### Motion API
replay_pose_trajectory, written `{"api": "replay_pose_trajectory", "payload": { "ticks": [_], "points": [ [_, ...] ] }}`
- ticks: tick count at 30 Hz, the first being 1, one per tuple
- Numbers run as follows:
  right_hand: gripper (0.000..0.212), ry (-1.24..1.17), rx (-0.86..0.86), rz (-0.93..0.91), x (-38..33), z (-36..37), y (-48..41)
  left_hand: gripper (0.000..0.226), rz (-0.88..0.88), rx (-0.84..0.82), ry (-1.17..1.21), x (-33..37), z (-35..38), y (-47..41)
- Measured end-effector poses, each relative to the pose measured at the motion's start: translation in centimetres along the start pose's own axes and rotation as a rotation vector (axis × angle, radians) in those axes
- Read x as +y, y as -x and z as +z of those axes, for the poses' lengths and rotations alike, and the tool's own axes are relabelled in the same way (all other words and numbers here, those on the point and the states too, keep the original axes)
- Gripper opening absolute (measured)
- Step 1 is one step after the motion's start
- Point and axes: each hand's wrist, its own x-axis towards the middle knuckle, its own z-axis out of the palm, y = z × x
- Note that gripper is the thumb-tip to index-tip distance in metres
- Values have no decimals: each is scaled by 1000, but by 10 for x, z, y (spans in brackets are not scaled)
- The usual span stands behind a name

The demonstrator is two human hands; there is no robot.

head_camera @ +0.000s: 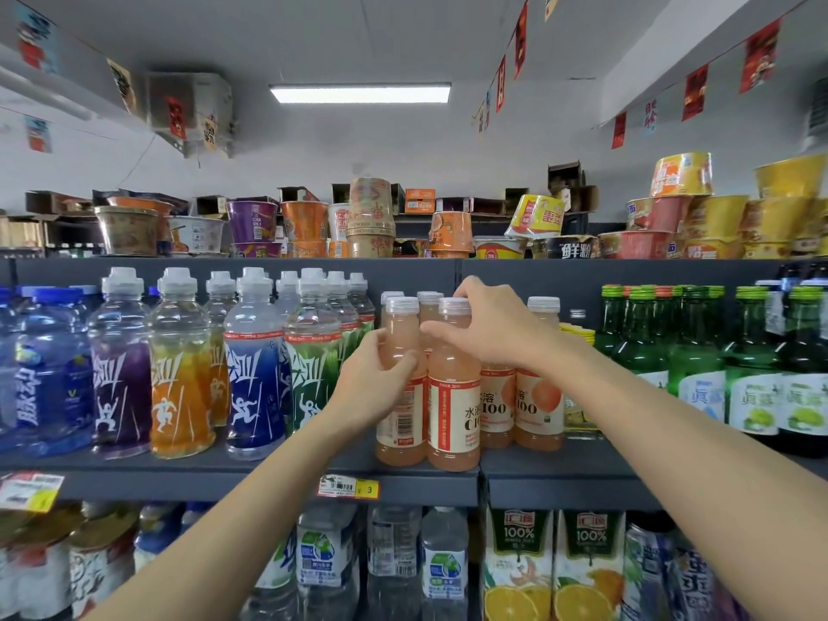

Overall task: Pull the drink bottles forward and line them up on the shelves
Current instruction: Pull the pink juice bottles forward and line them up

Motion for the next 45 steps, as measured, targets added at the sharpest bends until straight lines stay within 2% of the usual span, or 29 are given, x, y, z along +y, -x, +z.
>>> {"api": "replay_pose_trajectory", "payload": {
  "ticks": [2,4,9,13,15,21,26,31,35,41,45],
  "points": [
    [71,-88,-117,6,3,-3,2,56,-4,1,-19,-2,-1,0],
    [65,-149,-144,-6,7,-3,4,63,5,4,-45,-2,-1,1],
    [79,-22,59,33,5,5,9,78,48,7,-146,-1,2,6],
    [67,-115,-5,0,12,10,15,52,58,-111,12,-13,3,27],
    [67,-144,-49,-2,15,8,19,59,27,-140,40,-28,4,35],
    [68,-108,27,11,17,10,20,80,25,-17,-56,-39,12,42],
    [71,-107,70,-27,19,13,27,65,-13,-142,-68,-46,13,46],
    [65,-98,80,-10,24,10,26,69,15,-30,-76,-46,17,48],
    [68,-129,87,-5,26,10,27,53,25,-49,-65,-49,20,49],
    [68,-131,85,11,26,7,27,71,5,-75,-36,-52,14,47],
    [63,-148,58,-4,26,0,28,70,-4,-63,-45,-49,14,47]
  ]
}}
